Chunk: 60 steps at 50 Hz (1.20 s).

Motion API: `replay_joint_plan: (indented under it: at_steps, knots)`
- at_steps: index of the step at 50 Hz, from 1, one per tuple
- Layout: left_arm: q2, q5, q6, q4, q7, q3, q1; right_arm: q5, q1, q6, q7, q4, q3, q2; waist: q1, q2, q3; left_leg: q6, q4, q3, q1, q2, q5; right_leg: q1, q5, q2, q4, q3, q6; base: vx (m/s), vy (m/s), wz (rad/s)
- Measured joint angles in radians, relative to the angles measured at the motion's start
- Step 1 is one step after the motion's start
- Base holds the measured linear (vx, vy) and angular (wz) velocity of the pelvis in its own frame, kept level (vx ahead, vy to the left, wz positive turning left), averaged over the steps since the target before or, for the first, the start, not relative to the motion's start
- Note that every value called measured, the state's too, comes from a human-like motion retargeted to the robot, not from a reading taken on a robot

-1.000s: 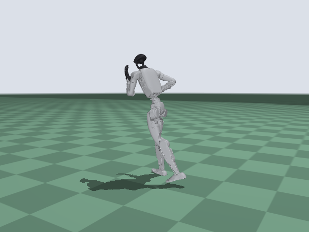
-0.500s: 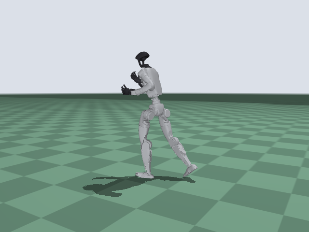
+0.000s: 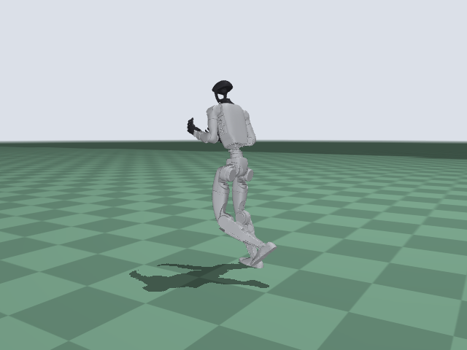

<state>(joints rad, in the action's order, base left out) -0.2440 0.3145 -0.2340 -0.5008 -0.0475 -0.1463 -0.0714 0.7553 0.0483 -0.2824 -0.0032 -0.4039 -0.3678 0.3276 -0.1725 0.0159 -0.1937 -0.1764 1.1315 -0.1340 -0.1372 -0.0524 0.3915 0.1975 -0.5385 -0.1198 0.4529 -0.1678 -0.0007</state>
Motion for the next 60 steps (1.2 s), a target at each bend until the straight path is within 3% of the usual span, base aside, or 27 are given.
replay_joint_plan:
  at_steps: [3, 7, 10, 13, 15, 16, 18, 20, 22, 24, 25, 28, 30, 32, 35, 37, 39, 40, 42, 45, 48, 50, 53, 55, 56, 58, 60]
  knots:
    - [-0.053, 0.280, -0.014, -0.056, 0.129, 0.065, 0.332, 0.009, 0.238, -0.023, -0.049, -0.074, 0.047, -0.090, 0.157, -0.047, 0.044, -0.038, 0.056, -0.051, -0.194, 0.006, 0.065, -0.051, 0.022, -0.004, -0.047, 0.036, 0.032, 1.15, -0.14, -0.79]
    - [-0.229, 0.415, -0.003, -0.110, 0.193, 0.142, 0.585, 0.013, 0.368, -0.050, -0.109, -0.189, 0.092, -0.151, 0.457, -0.178, 0.074, -0.034, -0.346, -0.168, -0.266, 0.064, 0.039, -0.177, 0.266, -0.046, -0.213, 0.129, 0.114, 1.26, -0.03, -1.33]
    - [-0.305, 0.394, 0.007, -0.106, 0.211, 0.229, 0.668, 0.020, 0.390, -0.049, -0.112, -0.229, 0.074, -0.155, 0.609, -0.206, 0.064, 0.054, -0.828, -0.234, -0.195, 0.074, -0.036, -0.318, 0.490, -0.034, -0.339, 0.185, 0.135, 1.34, 0.17, -0.99]
    - [-0.287, 0.333, 0.004, -0.098, 0.246, 0.270, 0.665, 0.016, 0.367, -0.033, -0.039, -0.248, 0.054, -0.136, 0.627, -0.155, 0.029, 0.152, -1.061, -0.223, -0.142, 0.062, -0.035, -0.498, 0.606, 0.014, -0.396, 0.242, 0.124, 1.34, 0.28, 0.06]
    - [-0.250, 0.254, -0.009, -0.091, 0.250, 0.248, 0.593, -0.034, 0.319, -0.034, -0.001, -0.257, 0.033, -0.116, 0.602, -0.111, 0.003, 0.149, -1.039, -0.190, -0.124, 0.049, -0.062, -0.561, 0.599, 0.037, -0.323, 0.226, 0.101, 1.28, 0.27, 0.68]
    - [-0.222, 0.209, -0.021, -0.080, 0.240, 0.212, 0.519, -0.079, 0.278, -0.040, 0.006, -0.255, 0.023, -0.110, 0.587, -0.093, -0.014, 0.113, -0.962, -0.172, -0.116, 0.040, -0.032, -0.550, 0.549, 0.029, -0.217, 0.174, 0.086, 1.24, 0.24, 0.64]
    - [-0.159, 0.127, -0.044, -0.050, 0.195, 0.119, 0.320, -0.165, 0.177, -0.052, 0.002, -0.247, 0.015, -0.099, 0.560, -0.071, -0.055, 0.039, -0.769, -0.144, -0.107, 0.027, 0.099, -0.479, 0.406, -0.020, 0.059, 0.074, 0.046, 1.19, 0.21, 0.41]
    - [-0.096, 0.038, -0.049, -0.003, 0.109, 0.020, 0.051, -0.208, 0.051, -0.051, -0.010, -0.240, 0.032, -0.091, 0.525, -0.070, -0.096, 0.004, -0.596, -0.142, -0.098, 0.023, 0.248, -0.343, 0.236, -0.090, 0.356, 0.040, -0.001, 1.14, 0.18, 0.13]
    - [-0.067, -0.098, 0.001, 0.064, 0.021, -0.031, -0.229, -0.190, -0.081, -0.024, 0.029, -0.257, 0.067, -0.070, 0.442, -0.091, -0.081, 0.034, -0.559, -0.156, -0.077, 0.037, 0.304, -0.156, 0.119, -0.129, 0.548, 0.060, -0.023, 1.14, 0.17, 0.19]
    - [-0.081, -0.246, 0.082, 0.167, -0.036, -0.035, -0.470, -0.154, -0.192, 0.012, 0.104, -0.302, 0.105, -0.007, 0.298, -0.084, -0.028, 0.082, -0.610, -0.148, -0.032, 0.045, 0.298, 0.010, 0.069, -0.118, 0.591, 0.058, -0.014, 1.16, 0.17, 0.54]
    - [-0.095, -0.344, 0.132, 0.241, -0.041, -0.030, -0.585, -0.143, -0.233, 0.021, 0.145, -0.325, 0.119, 0.037, 0.214, -0.061, -0.001, 0.108, -0.659, -0.137, 0.003, 0.040, 0.271, 0.064, 0.048, -0.089, 0.547, 0.051, -0.040, 1.18, 0.15, 0.84]
    - [-0.213, -0.546, 0.264, 0.616, -0.176, -0.079, -0.918, -0.153, -0.328, 0.021, 0.168, -0.371, 0.206, 0.197, -0.048, 0.027, 0.047, 0.171, -0.774, -0.068, 0.105, 0.016, 0.129, 0.135, 0.125, 0.000, 0.203, 0.005, 0.019, 1.24, 0.03, 1.22]
    - [-0.318, -0.611, 0.318, 1.050, -0.334, -0.256, -1.210, -0.185, -0.352, -0.008, 0.095, -0.383, 0.276, 0.280, -0.202, 0.052, 0.027, 0.202, -0.830, -0.011, 0.195, 0.018, 0.013, 0.106, 0.213, 0.027, -0.124, -0.012, 0.074, 1.32, -0.13, 1.44]
    - [-0.375, -0.634, 0.322, 1.508, -0.361, -0.639, -1.479, -0.243, -0.317, -0.054, -0.010, -0.391, 0.291, 0.311, -0.315, 0.031, -0.005, 0.205, -0.885, 0.037, 0.312, 0.032, -0.091, 0.087, 0.265, 0.021, -0.347, -0.030, 0.124, 1.36, -0.23, 0.92]
    - [-0.402, -0.768, 0.184, 1.893, -0.001, -1.254, -1.680, -0.349, -0.159, -0.118, -0.037, -0.420, 0.220, 0.292, -0.411, -0.012, -0.035, 0.153, -0.923, 0.085, 0.473, 0.054, -0.198, 0.097, 0.312, 0.022, -0.430, -0.068, 0.175, 1.37, -0.25, -0.20]
    - [-0.473, -0.850, 0.138, 1.884, 0.095, -1.254, -1.680, -0.442, 0.015, -0.144, -0.057, -0.444, 0.188, 0.303, -0.402, 0.001, -0.036, 0.087, -0.809, 0.031, 0.510, 0.070, -0.194, 0.087, 0.338, 0.024, -0.340, -0.048, 0.151, 1.33, -0.19, -1.25]
    - [-0.527, -0.773, 0.178, 1.768, -0.026, -1.181, -1.706, -0.582, 0.240, -0.140, -0.154, -0.435, 0.165, 0.206, -0.337, -0.044, -0.042, 0.025, -0.564, -0.096, 0.469, 0.040, -0.107, 0.085, 0.253, 0.028, -0.175, 0.002, 0.103, 1.28, -0.11, -1.48]
    - [-0.544, -0.702, 0.193, 1.672, -0.120, -1.072, -1.686, -0.657, 0.345, -0.130, -0.208, -0.421, 0.164, 0.164, -0.292, -0.051, -0.041, -0.004, -0.419, -0.159, 0.427, 0.007, -0.048, 0.089, 0.183, 0.031, -0.081, 0.024, 0.081, 1.24, -0.05, -1.03]
    - [-0.549, -0.552, 0.143, 1.374, -0.229, -0.785, -1.545, -0.793, 0.553, -0.082, -0.289, -0.311, 0.134, 0.085, -0.210, -0.044, -0.034, -0.045, -0.147, -0.187, 0.276, -0.061, 0.042, 0.085, 0.077, 0.024, 0.045, 0.030, 0.049, 1.21, -0.01, -0.34]
    - [-0.473, -0.455, 0.069, 0.863, -0.278, -0.424, -1.165, -0.936, 0.797, 0.021, -0.401, 0.008, 0.071, -0.007, -0.091, -0.037, 0.052, -0.045, 0.047, -0.127, -0.016, -0.080, 0.094, 0.026, 0.050, 0.007, 0.023, -0.004, 0.041, 1.20, -0.02, 0.28]
    - [-0.282, -0.192, -0.001, 0.478, -0.116, -0.189, -0.699, -1.004, 1.027, 0.181, -0.439, 0.475, 0.017, -0.035, 0.108, -0.118, 0.114, -0.001, -0.124, -0.155, -0.167, -0.030, 0.074, -0.091, 0.158, -0.020, -0.109, 0.041, 0.042, 1.22, -0.03, -0.58]
    - [-0.152, 0.034, -0.015, 0.311, 0.026, -0.116, -0.404, -0.986, 1.196, 0.267, -0.468, 0.862, -0.102, -0.006, 0.284, -0.176, 0.127, 0.044, -0.377, -0.229, -0.188, -0.013, 0.019, -0.158, 0.264, -0.041, -0.180, 0.103, 0.050, 1.27, 0.07, -1.51]
    - [-0.070, 0.282, 0.000, 0.209, 0.226, -0.096, -0.041, -0.786, 1.401, 0.278, -0.408, 1.426, -0.523, 0.061, 0.558, -0.200, 0.093, 0.143, -0.847, -0.323, -0.134, -0.018, -0.057, -0.282, 0.403, -0.042, -0.256, 0.168, 0.078, 1.31, 0.25, -1.42]
    - [-0.052, 0.513, 0.044, 0.164, 0.309, -0.099, 0.142, -0.590, 1.438, 0.264, -0.329, 1.646, -0.800, 0.112, 0.690, -0.177, 0.060, 0.213, -1.033, -0.304, -0.121, -0.030, -0.048, -0.388, 0.450, -0.029, -0.275, 0.178, 0.089, 1.32, 0.39, -0.31]
    - [-0.070, 0.536, 0.043, 0.150, 0.330, -0.085, 0.199, -0.533, 1.432, 0.248, -0.332, 1.697, -0.845, 0.147, 0.720, -0.157, 0.048, 0.227, -1.041, -0.261, -0.129, -0.032, -0.067, -0.439, 0.454, -0.021, -0.255, 0.170, 0.083, 1.29, 0.41, 0.63]
    - [-0.095, 0.583, 0.027, 0.116, 0.338, -0.066, 0.270, -0.448, 1.429, 0.206, -0.409, 1.729, -0.800, 0.225, 0.738, -0.107, 0.021, 0.212, -0.973, -0.161, -0.145, -0.021, -0.120, -0.515, 0.447, -0.001, -0.154, 0.138, 0.059, 1.24, 0.37, 1.56]
    - [-0.091, 0.575, -0.001, 0.094, 0.349, -0.063, 0.256, -0.377, 1.424, 0.141, -0.489, 1.598, -0.554, 0.321, 0.695, -0.065, -0.030, 0.119, -0.781, -0.062, -0.163, 0.025, -0.057, -0.517, 0.402, -0.009, 0.089, 0.070, 0.041, 1.14, 0.26, 2.26]
